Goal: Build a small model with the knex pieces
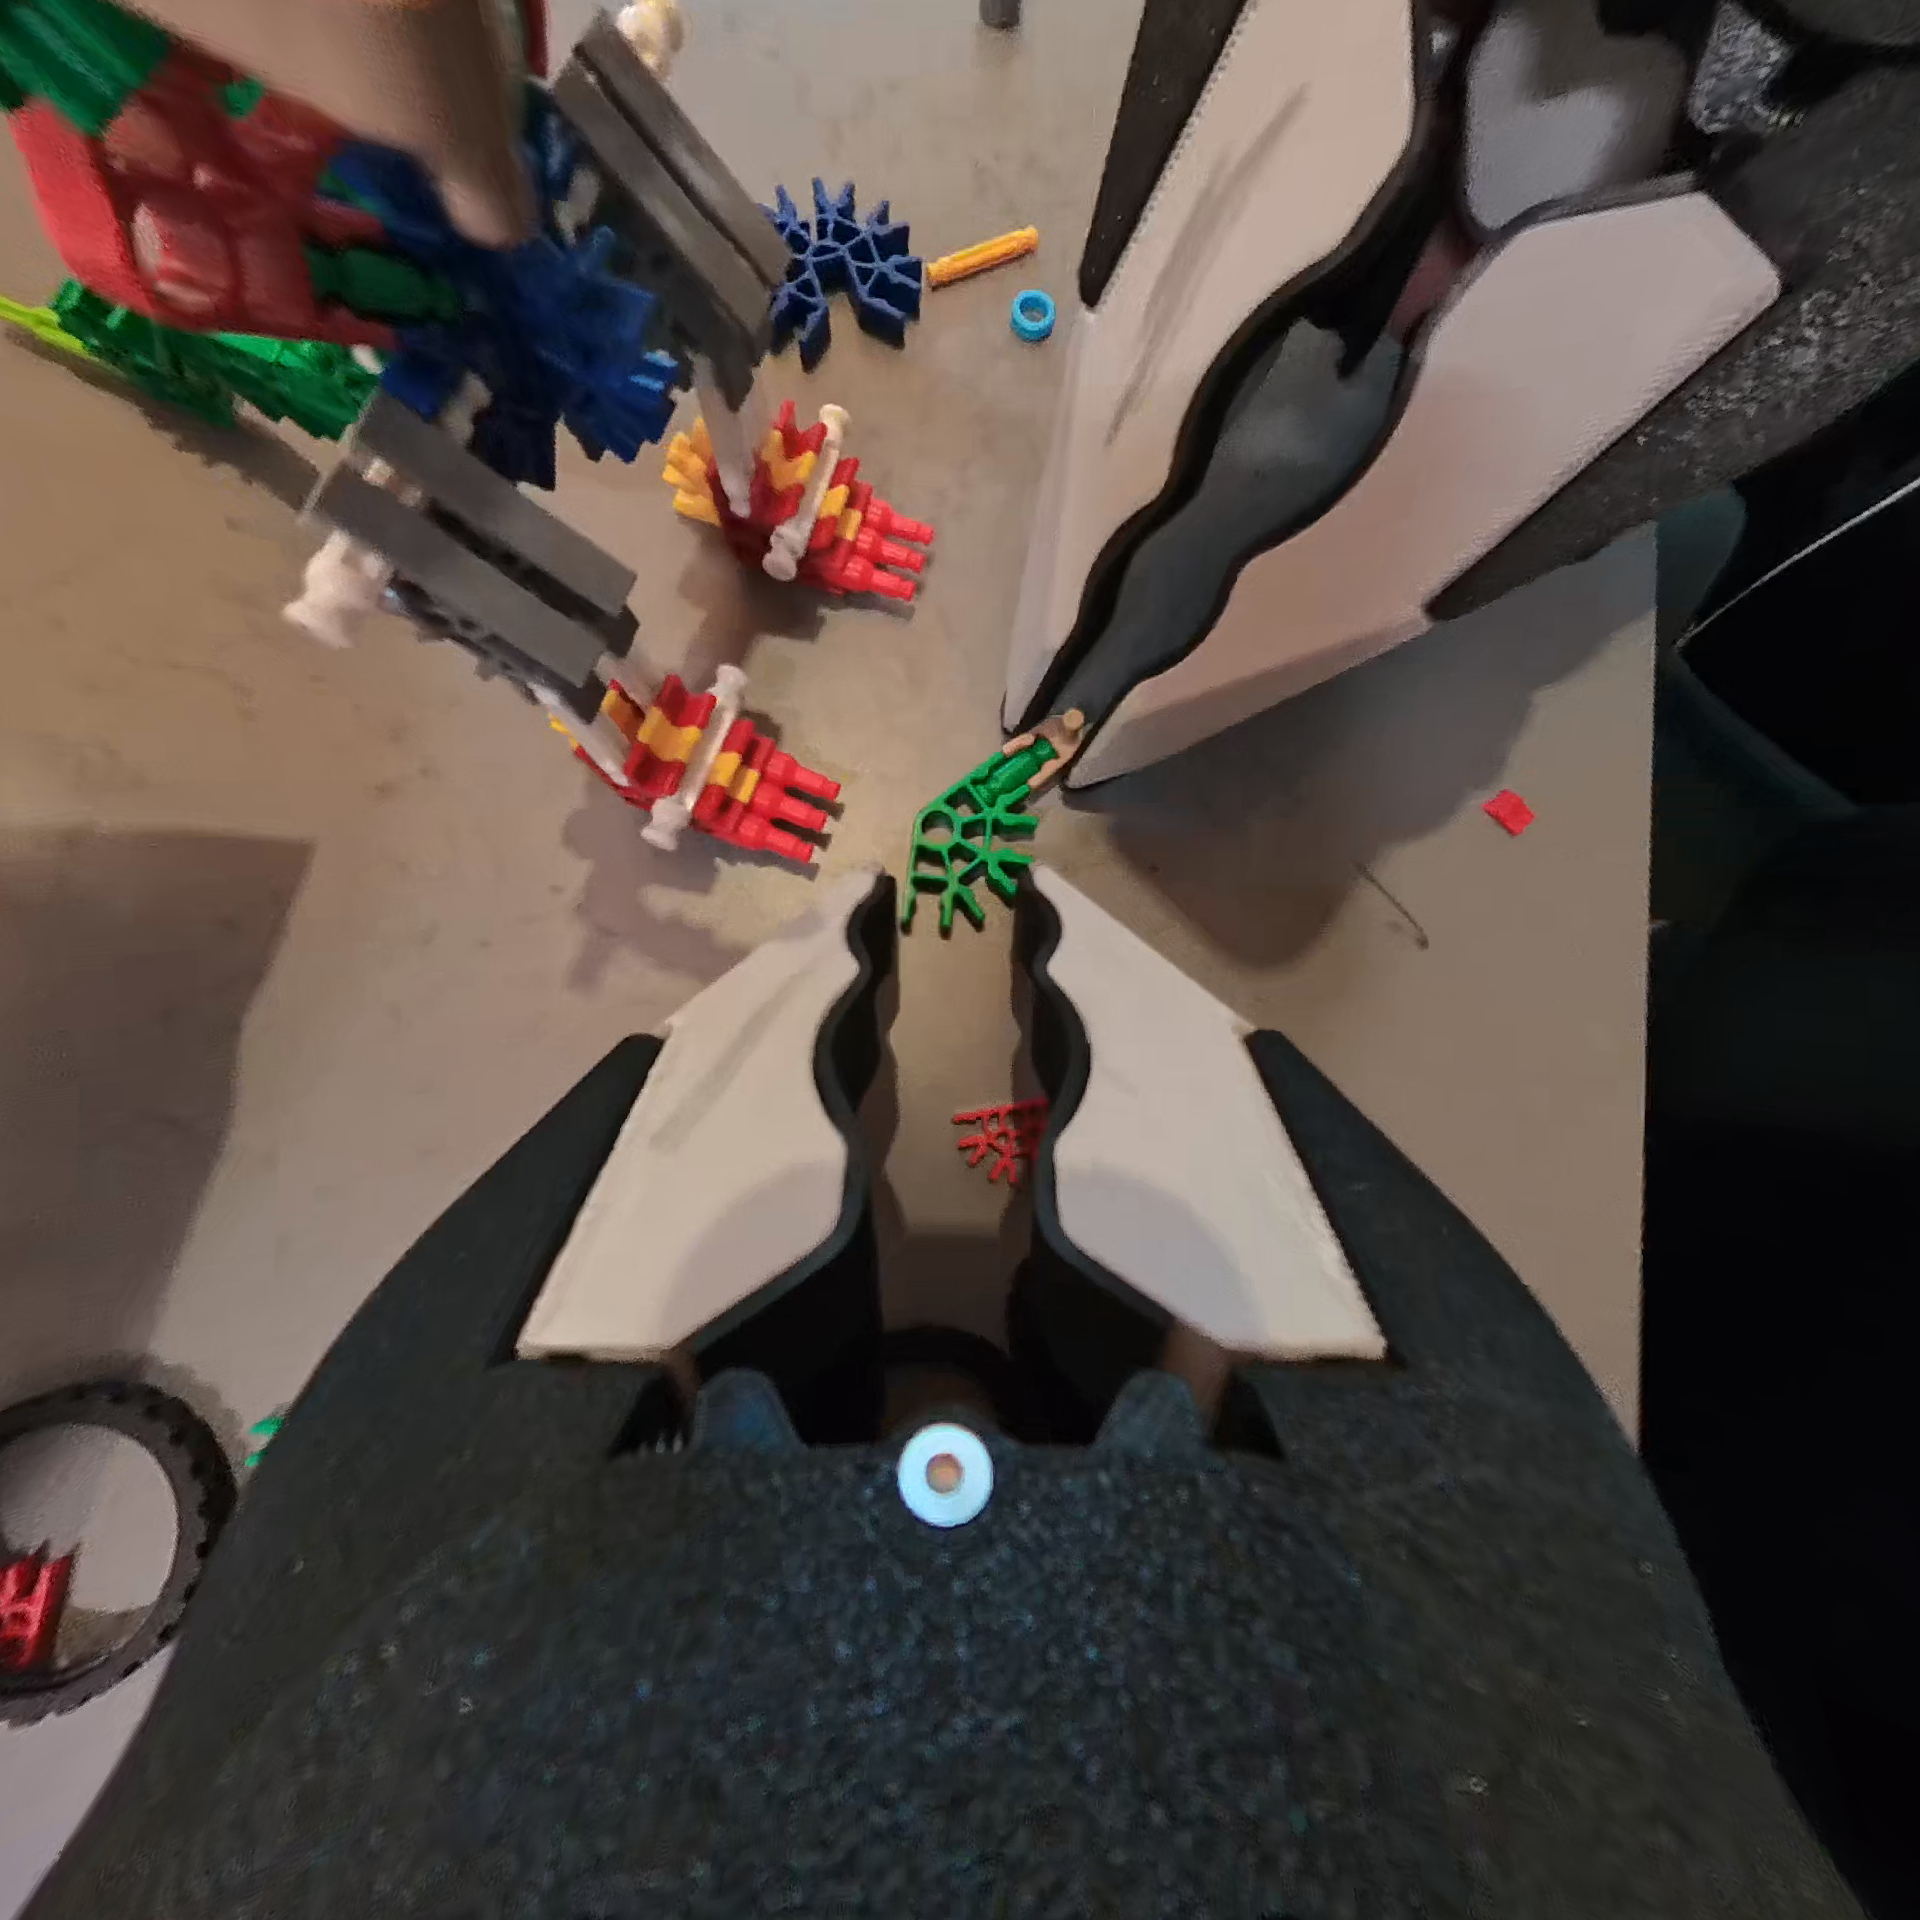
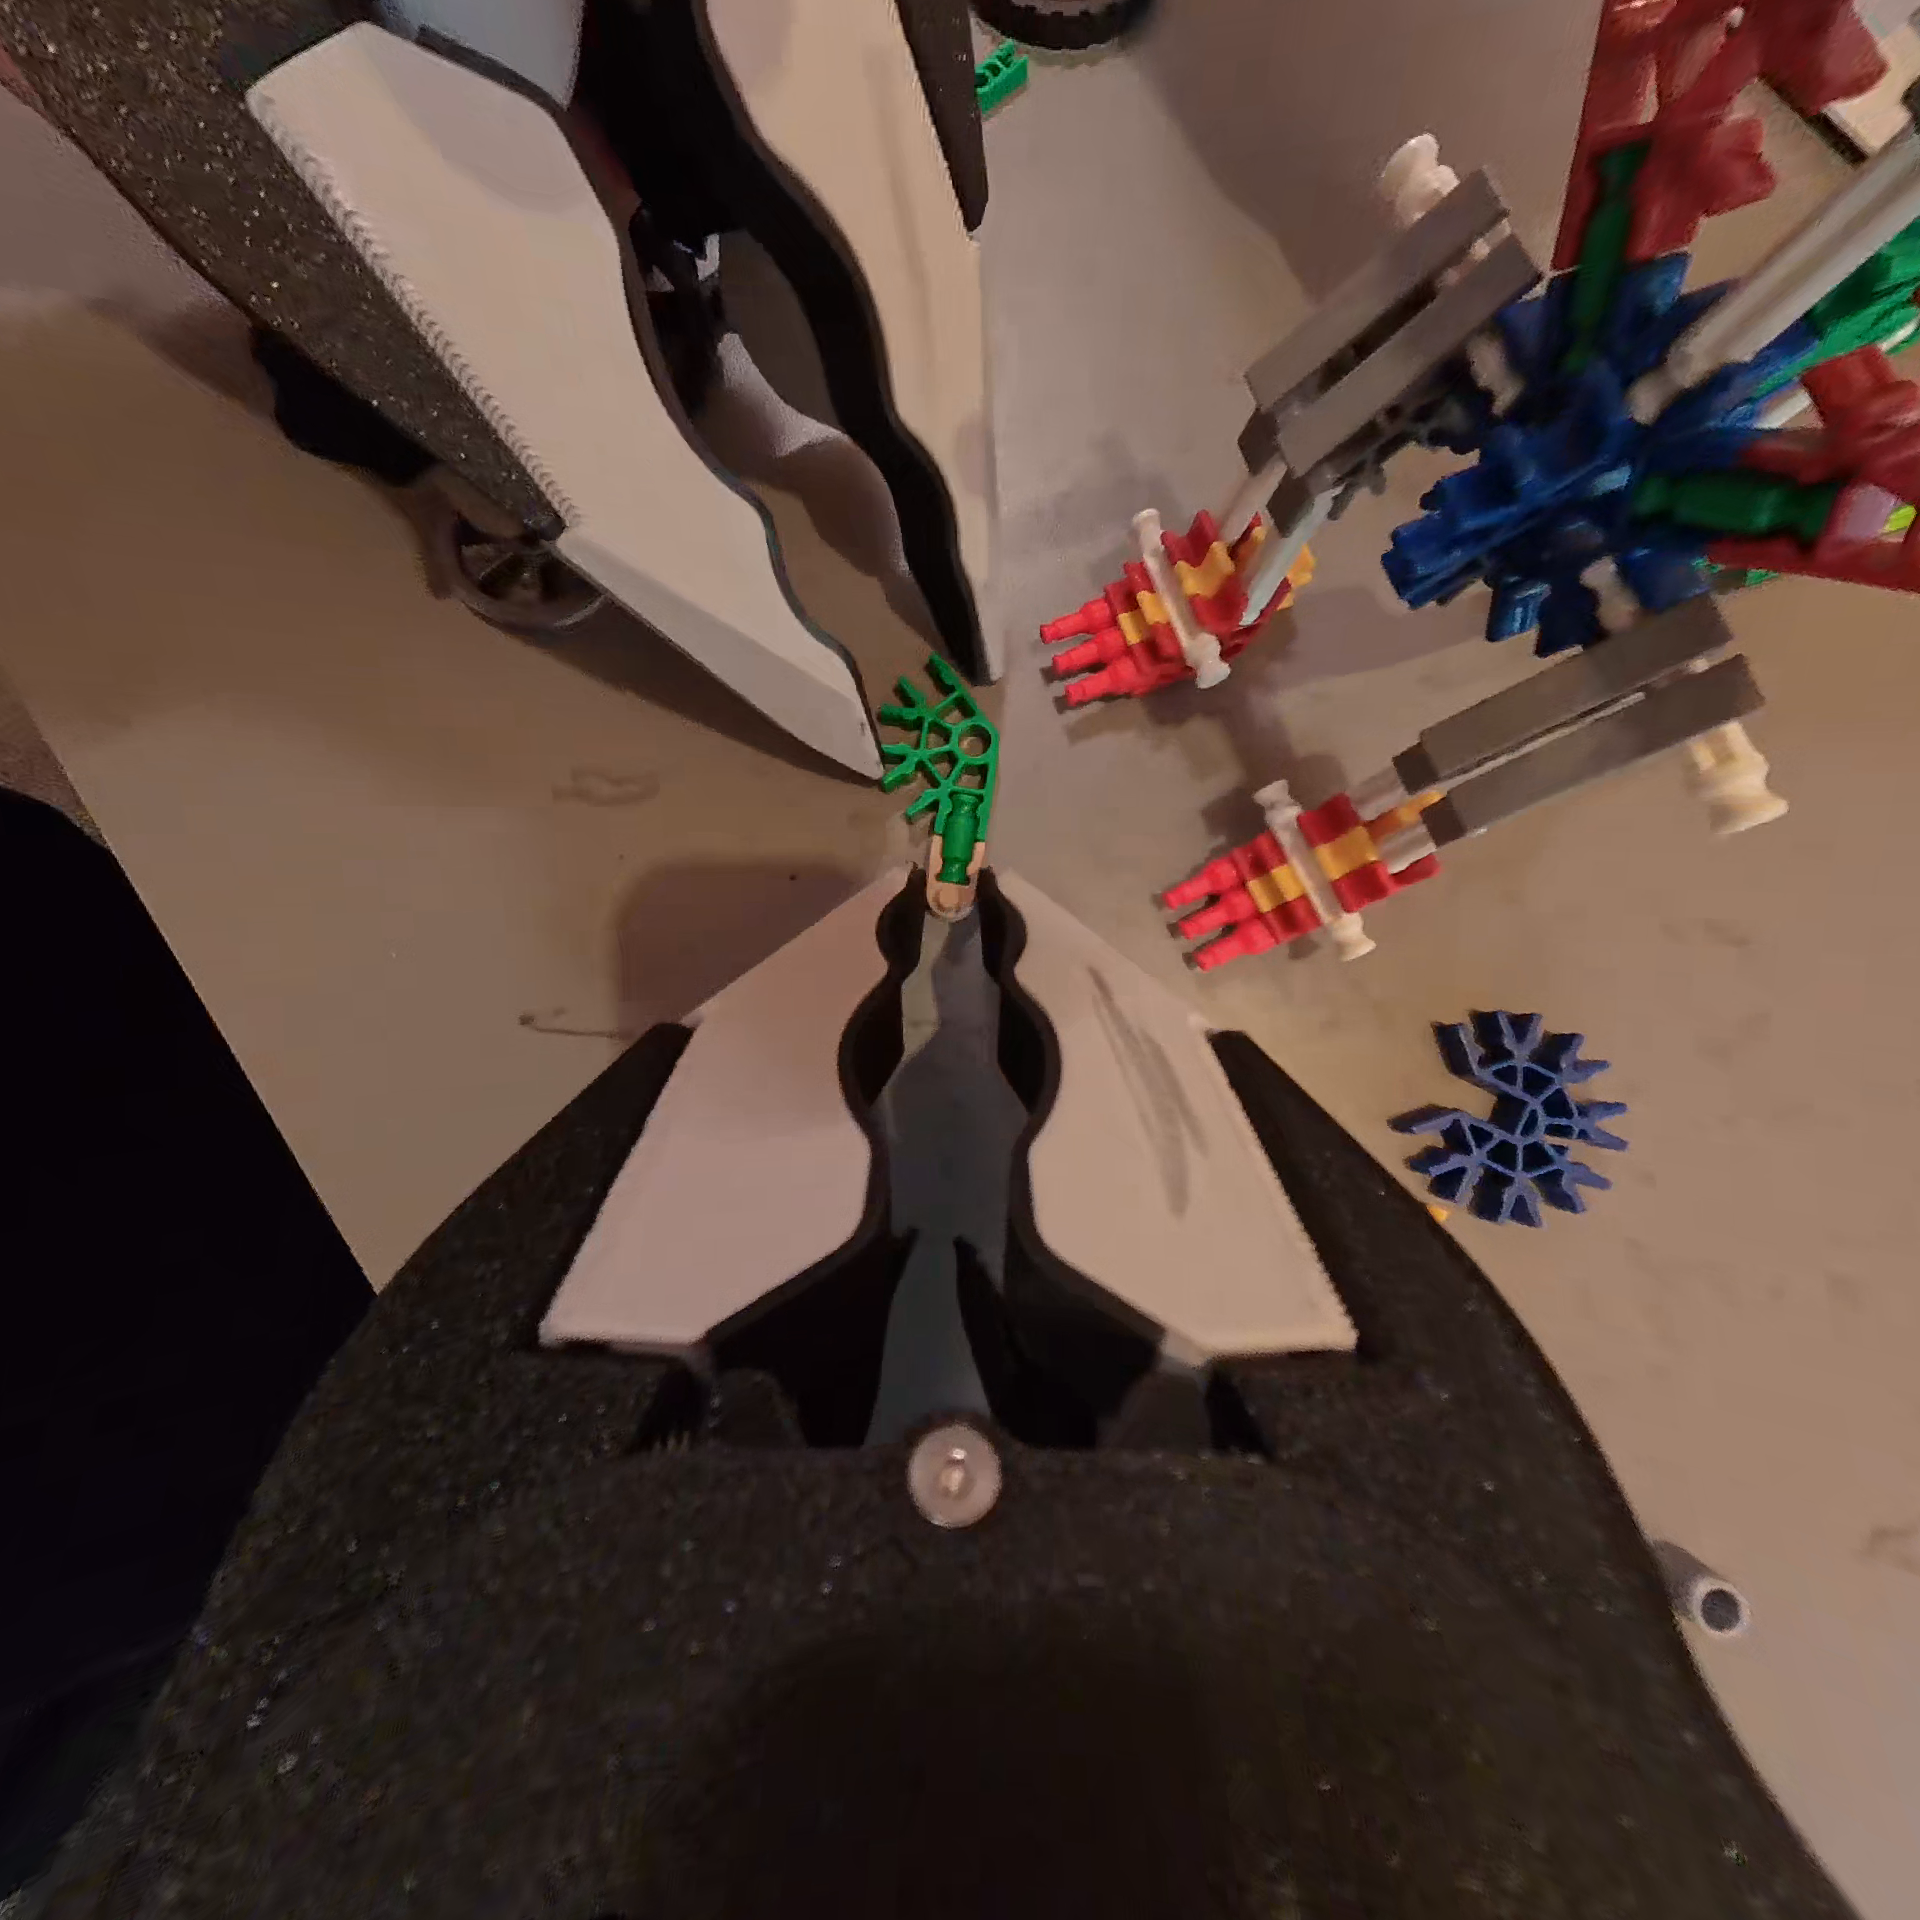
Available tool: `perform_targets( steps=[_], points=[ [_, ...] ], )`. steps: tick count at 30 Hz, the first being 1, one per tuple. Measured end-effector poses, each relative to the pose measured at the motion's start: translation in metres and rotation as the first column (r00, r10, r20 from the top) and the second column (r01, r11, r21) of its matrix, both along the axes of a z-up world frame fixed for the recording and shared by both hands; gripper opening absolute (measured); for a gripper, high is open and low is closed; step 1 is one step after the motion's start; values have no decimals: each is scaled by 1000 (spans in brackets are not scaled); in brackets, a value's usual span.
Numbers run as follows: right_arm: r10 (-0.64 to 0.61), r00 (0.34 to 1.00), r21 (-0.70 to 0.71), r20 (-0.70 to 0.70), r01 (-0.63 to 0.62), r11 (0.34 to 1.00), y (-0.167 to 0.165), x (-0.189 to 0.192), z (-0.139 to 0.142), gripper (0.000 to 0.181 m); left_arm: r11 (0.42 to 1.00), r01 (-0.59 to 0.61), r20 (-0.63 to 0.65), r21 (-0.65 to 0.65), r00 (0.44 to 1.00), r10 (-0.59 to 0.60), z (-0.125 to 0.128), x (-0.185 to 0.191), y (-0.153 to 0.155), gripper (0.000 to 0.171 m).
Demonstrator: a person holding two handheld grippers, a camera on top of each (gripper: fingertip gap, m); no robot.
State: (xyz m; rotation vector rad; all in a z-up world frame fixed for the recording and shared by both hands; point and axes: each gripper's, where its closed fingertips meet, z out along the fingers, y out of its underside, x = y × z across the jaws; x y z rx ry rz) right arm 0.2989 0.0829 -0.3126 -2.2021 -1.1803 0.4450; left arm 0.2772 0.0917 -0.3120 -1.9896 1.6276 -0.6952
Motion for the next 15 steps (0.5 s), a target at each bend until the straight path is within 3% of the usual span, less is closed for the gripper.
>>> perform_targets(
  steps=[11,15],
  points=[
    [-85,965,-95,-248,63,993,-1,-1,19,10,992,15,77,124,997,-24,15,2,-2,19],
    [-142,918,-191,-371,74,979,0,-5,30,24,979,29,144,204,988,-59,32,4,-4,19]
  ],
)
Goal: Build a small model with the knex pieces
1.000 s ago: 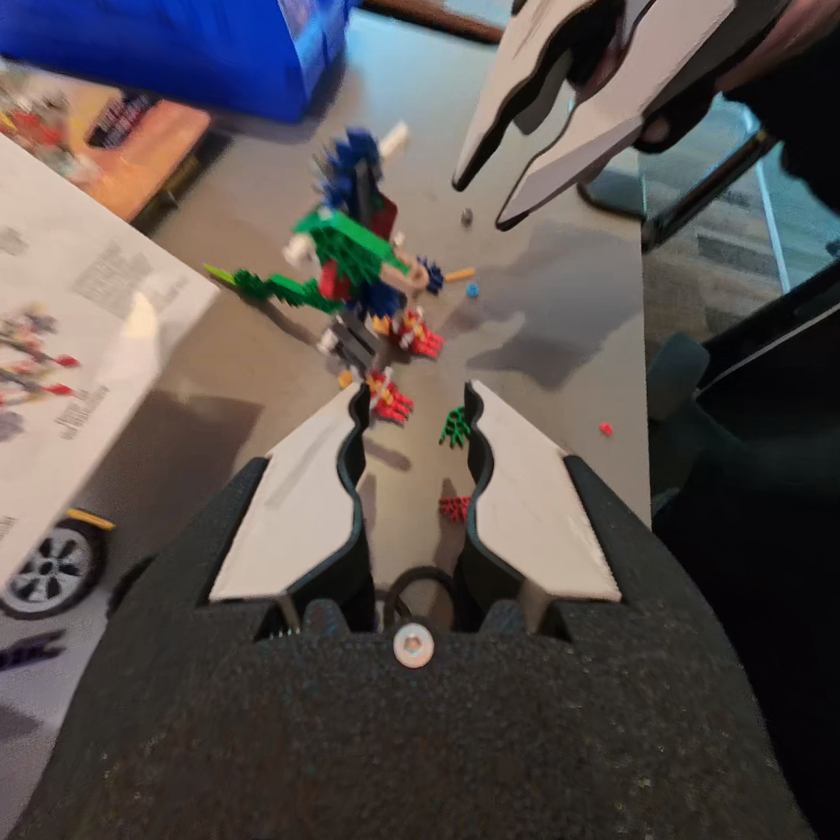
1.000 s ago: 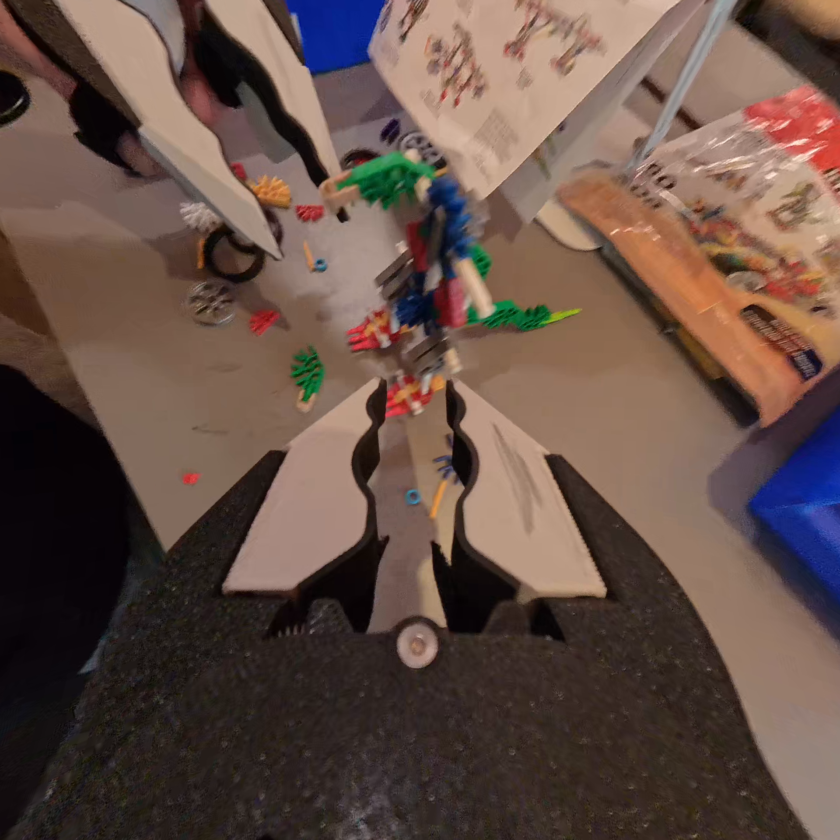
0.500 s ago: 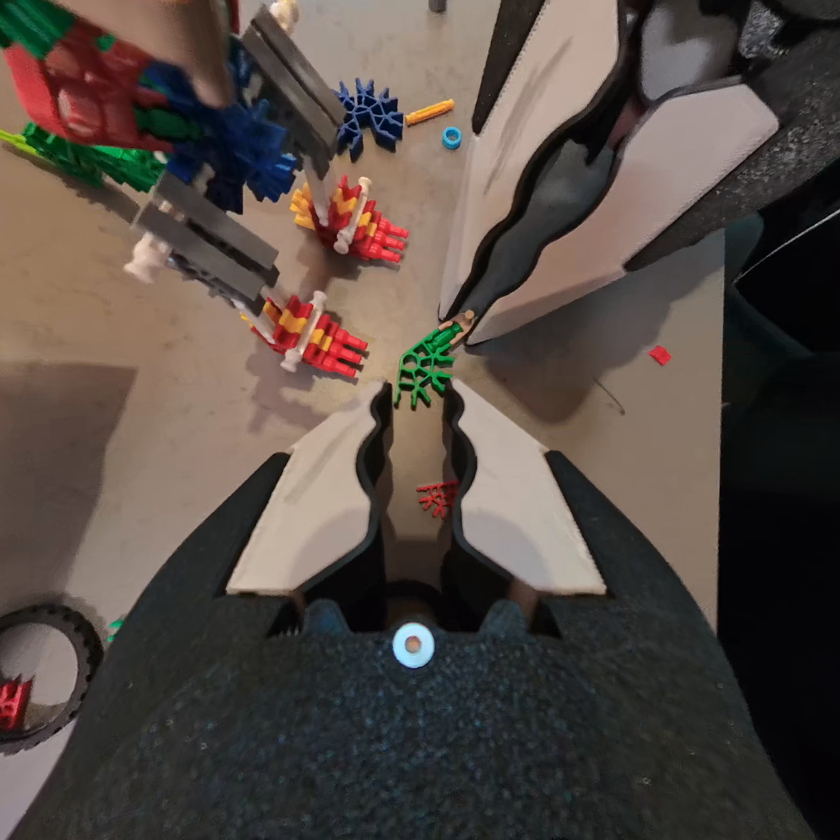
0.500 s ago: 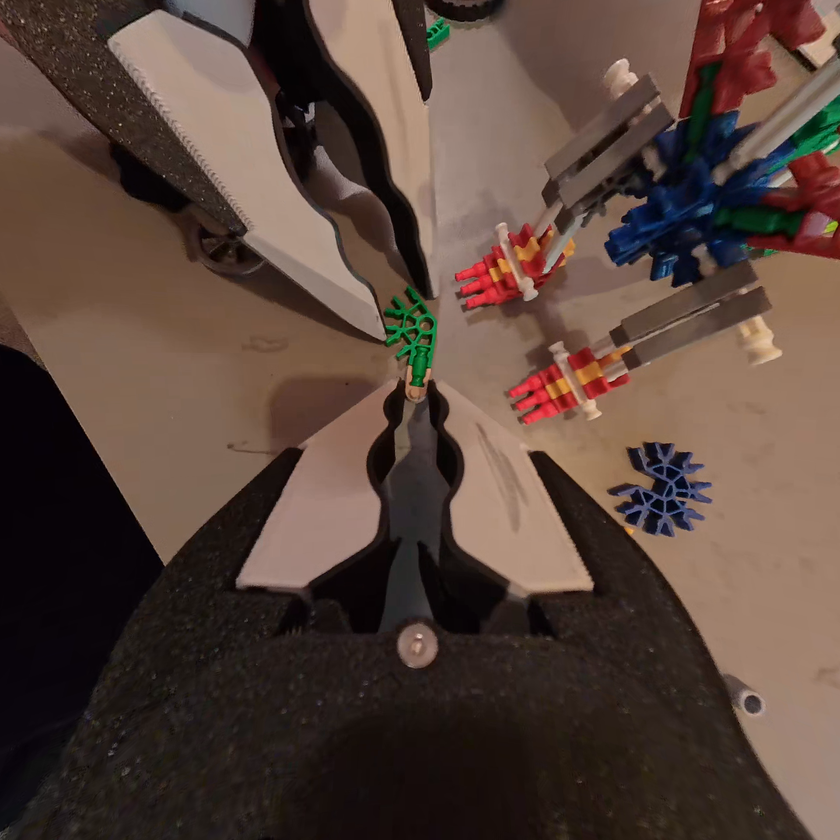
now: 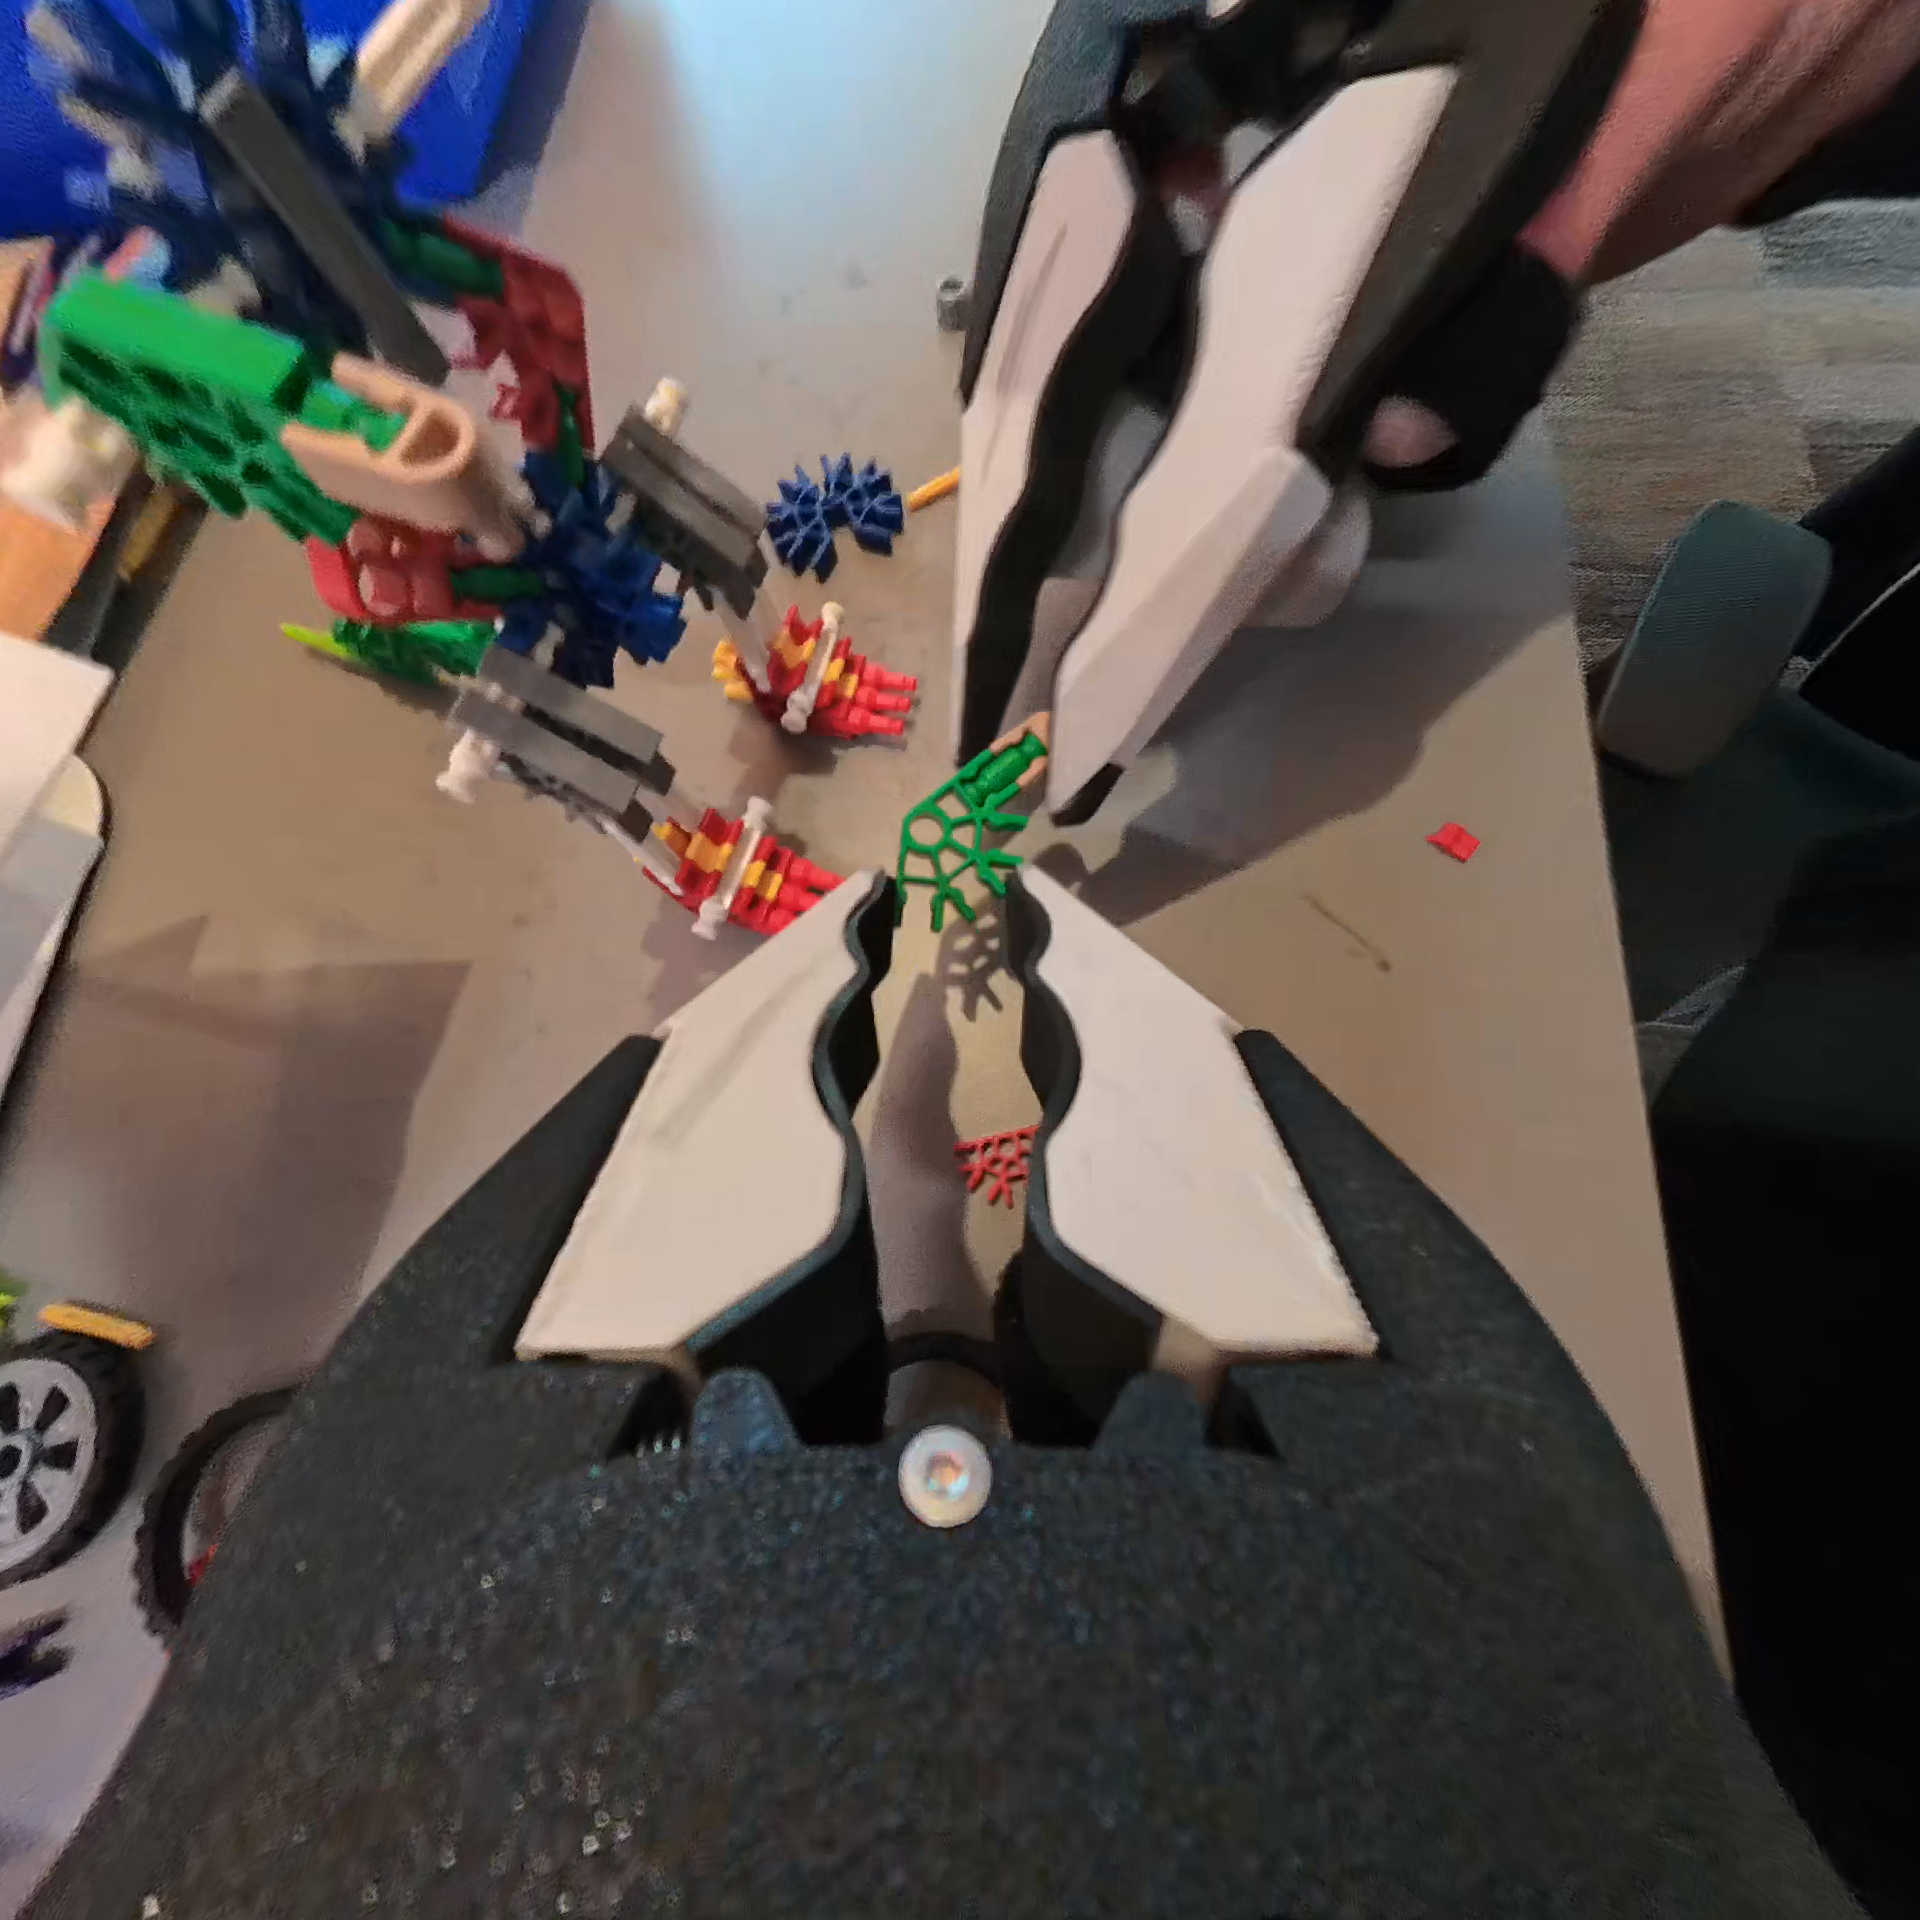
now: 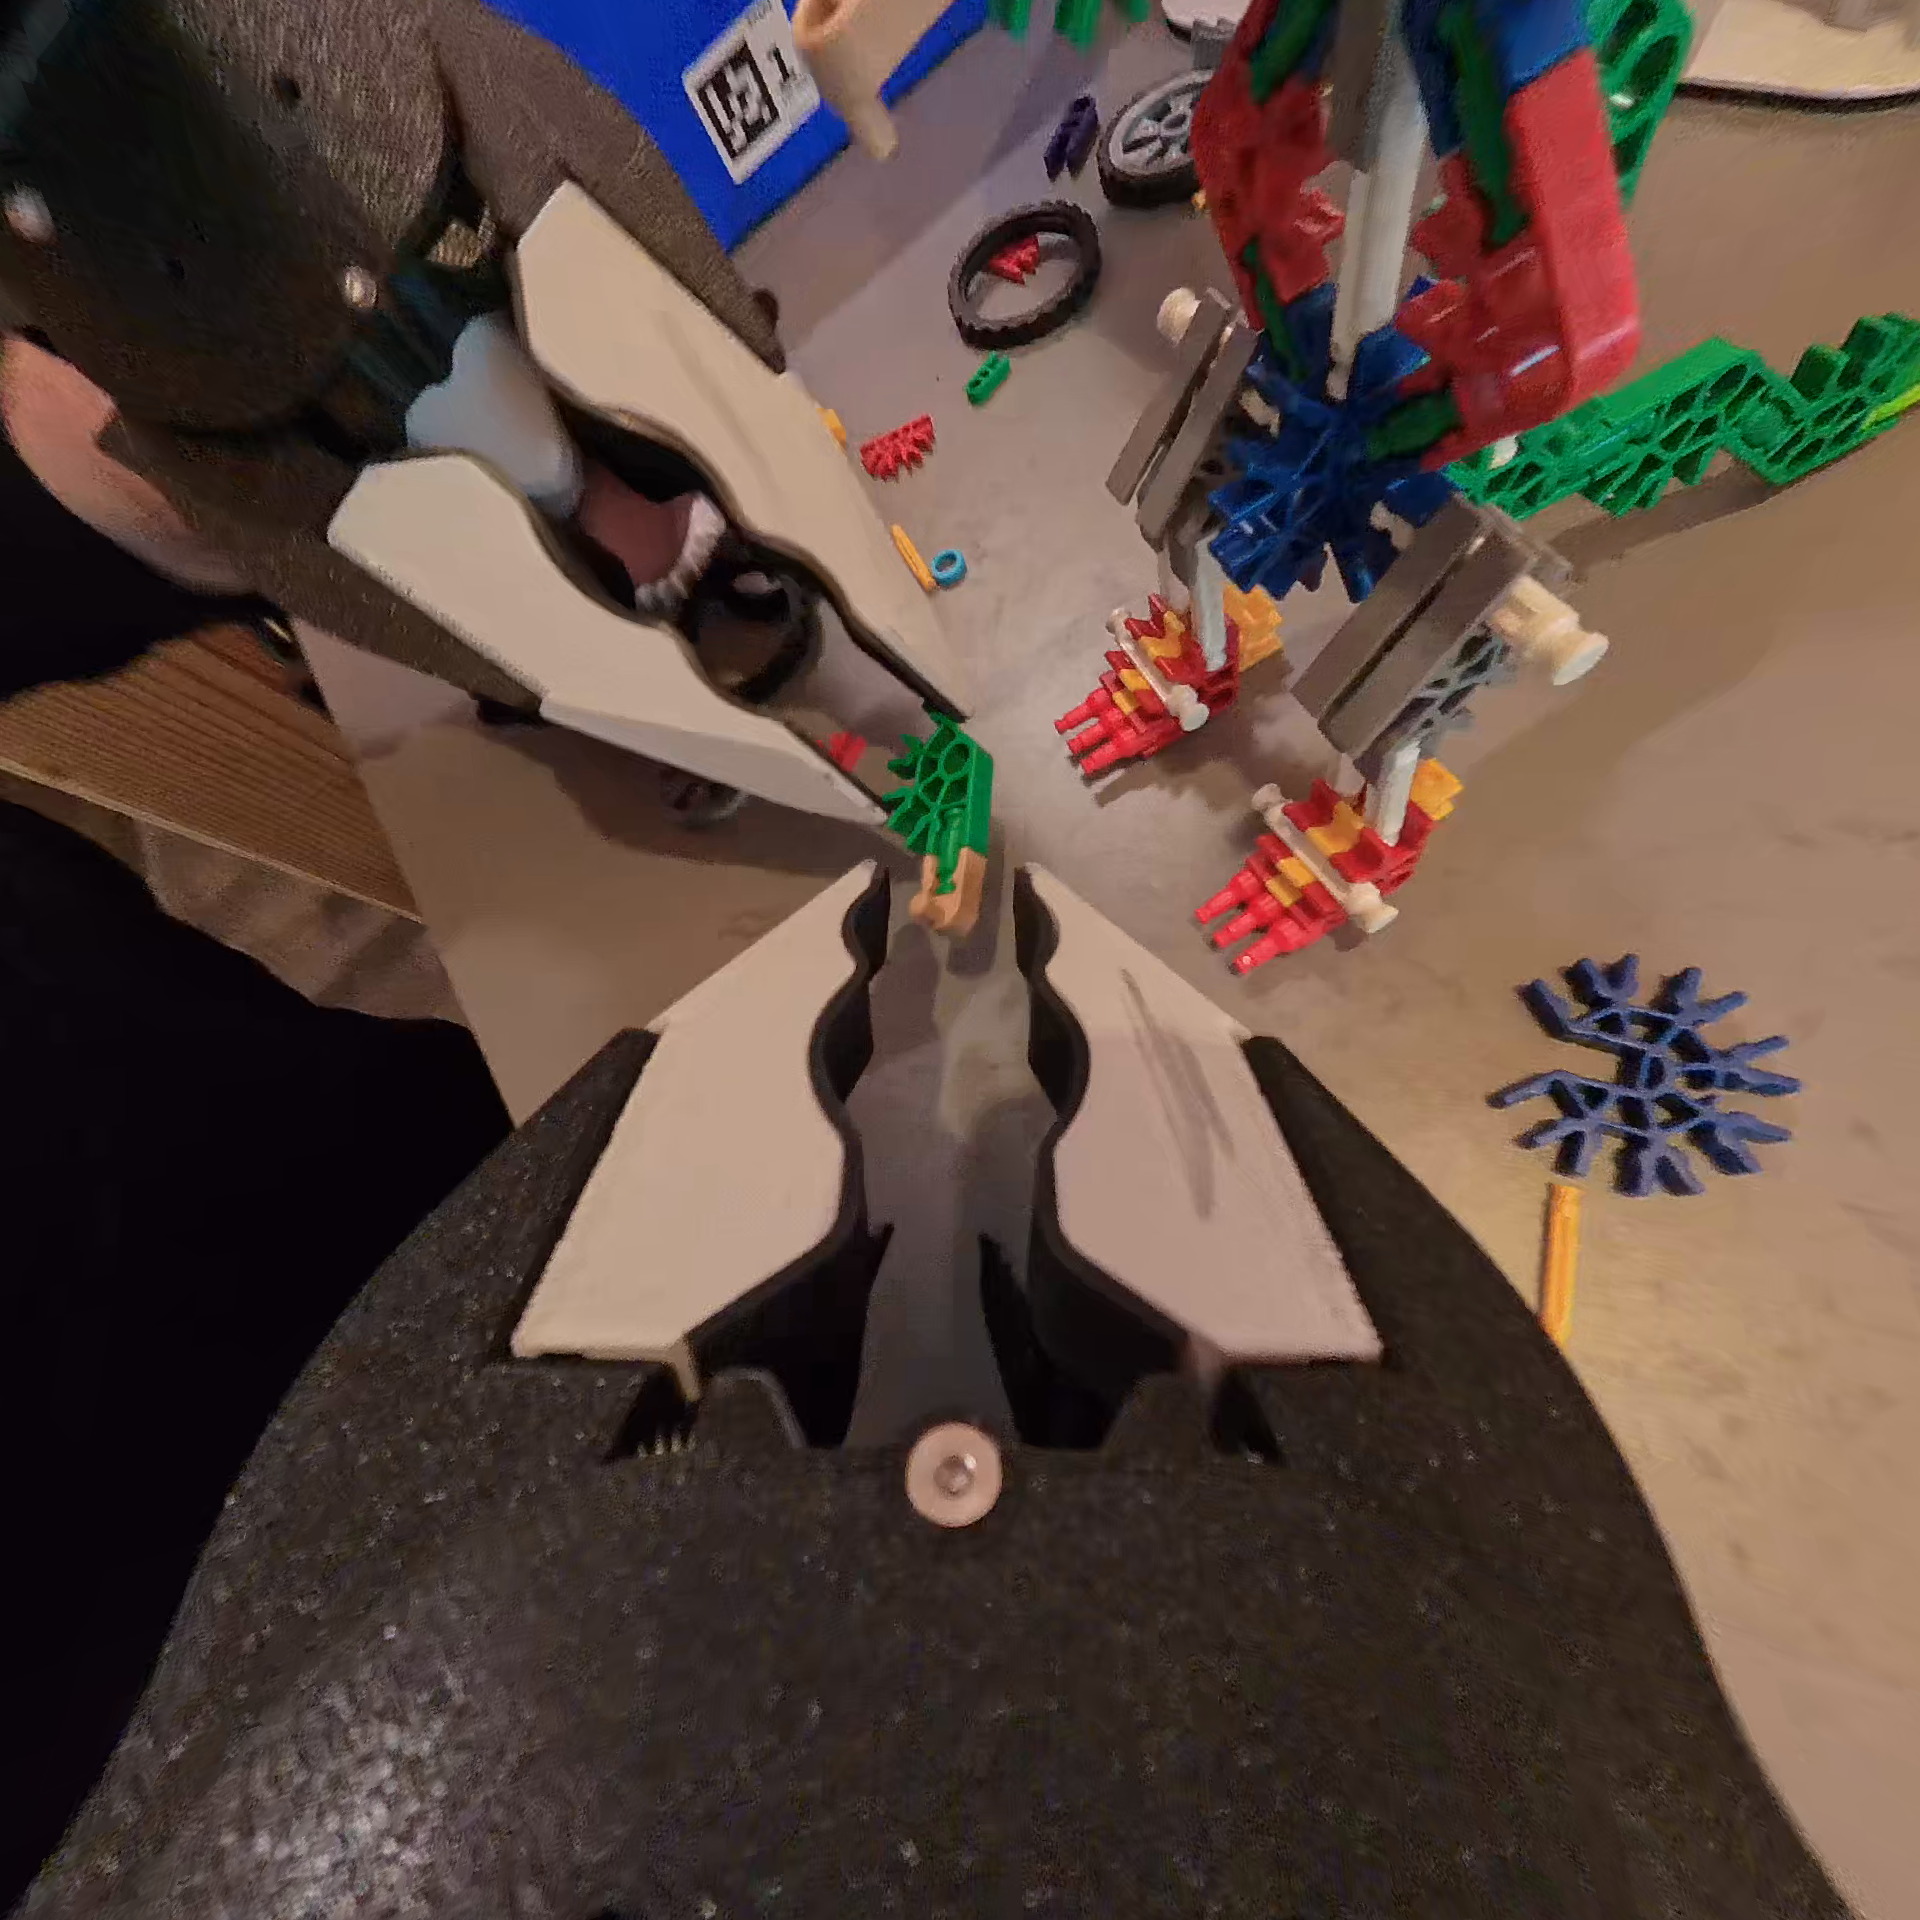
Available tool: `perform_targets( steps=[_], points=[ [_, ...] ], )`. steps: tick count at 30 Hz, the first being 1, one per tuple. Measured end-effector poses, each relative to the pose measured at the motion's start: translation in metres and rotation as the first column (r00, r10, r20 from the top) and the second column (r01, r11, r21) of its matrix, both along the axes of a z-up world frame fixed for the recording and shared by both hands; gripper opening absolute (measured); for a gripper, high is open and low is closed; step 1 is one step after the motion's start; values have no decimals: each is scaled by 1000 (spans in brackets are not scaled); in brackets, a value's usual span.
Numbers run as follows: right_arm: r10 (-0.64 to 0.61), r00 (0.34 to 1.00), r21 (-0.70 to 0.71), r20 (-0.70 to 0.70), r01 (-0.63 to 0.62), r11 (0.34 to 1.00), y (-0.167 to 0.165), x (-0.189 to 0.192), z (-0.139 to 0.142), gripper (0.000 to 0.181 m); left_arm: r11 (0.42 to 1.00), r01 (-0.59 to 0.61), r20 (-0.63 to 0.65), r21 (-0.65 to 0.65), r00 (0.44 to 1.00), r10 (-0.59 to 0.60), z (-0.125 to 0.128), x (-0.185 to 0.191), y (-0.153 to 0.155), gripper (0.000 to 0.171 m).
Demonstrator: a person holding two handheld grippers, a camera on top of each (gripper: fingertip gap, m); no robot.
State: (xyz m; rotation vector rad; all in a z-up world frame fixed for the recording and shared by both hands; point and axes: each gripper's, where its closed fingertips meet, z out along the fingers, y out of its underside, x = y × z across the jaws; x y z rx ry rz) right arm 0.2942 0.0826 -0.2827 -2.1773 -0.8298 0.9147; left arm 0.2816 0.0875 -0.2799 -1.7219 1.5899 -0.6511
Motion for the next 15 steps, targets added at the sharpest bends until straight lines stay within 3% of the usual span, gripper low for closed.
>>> perform_targets(
  steps=[4,5,9,10,12,15],
  points=[
    [-31,985,-94,-170,15,995,0,-7,13,24,987,50,13,155,999,-53,14,3,-4,19],
    [-34,978,-109,-204,12,994,0,-9,17,17,976,47,20,212,998,-52,19,4,-3,19],
    [-49,967,-78,-251,30,996,-1,-7,33,6,961,43,32,273,998,-54,28,6,-4,16],
    [-63,967,-63,-248,49,997,0,-4,38,6,955,36,32,295,998,-47,33,6,-4,24],
    [-96,964,-19,-247,94,995,1,5,52,6,934,31,80,355,995,-64,59,5,-7,29],
    [-175,955,63,-240,195,979,8,28,78,5,925,-8,191,379,979,-70,120,7,-4,37]
  ],
)
